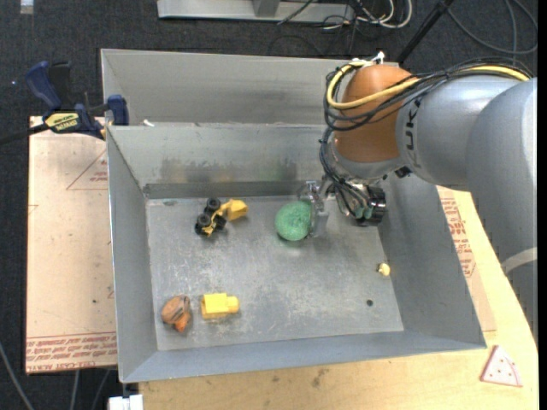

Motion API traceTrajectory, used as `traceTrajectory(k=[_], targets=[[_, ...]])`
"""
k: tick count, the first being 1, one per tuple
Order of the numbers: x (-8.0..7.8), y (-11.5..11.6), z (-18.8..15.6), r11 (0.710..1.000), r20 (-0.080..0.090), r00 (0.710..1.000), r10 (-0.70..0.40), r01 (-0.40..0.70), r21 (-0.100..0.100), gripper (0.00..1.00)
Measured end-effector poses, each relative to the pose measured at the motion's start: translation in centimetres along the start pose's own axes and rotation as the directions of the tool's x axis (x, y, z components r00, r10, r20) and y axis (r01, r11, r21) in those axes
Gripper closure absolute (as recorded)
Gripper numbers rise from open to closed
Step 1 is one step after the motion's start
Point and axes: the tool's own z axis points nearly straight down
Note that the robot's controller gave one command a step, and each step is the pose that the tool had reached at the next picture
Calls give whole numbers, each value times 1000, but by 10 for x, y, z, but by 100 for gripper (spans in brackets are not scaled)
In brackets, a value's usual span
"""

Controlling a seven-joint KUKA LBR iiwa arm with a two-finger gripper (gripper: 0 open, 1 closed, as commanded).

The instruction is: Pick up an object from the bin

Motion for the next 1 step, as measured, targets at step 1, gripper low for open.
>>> traceTrajectory(k=[1], targets=[[2,26,-142,1000,1,1000,-15,15,0,100]])
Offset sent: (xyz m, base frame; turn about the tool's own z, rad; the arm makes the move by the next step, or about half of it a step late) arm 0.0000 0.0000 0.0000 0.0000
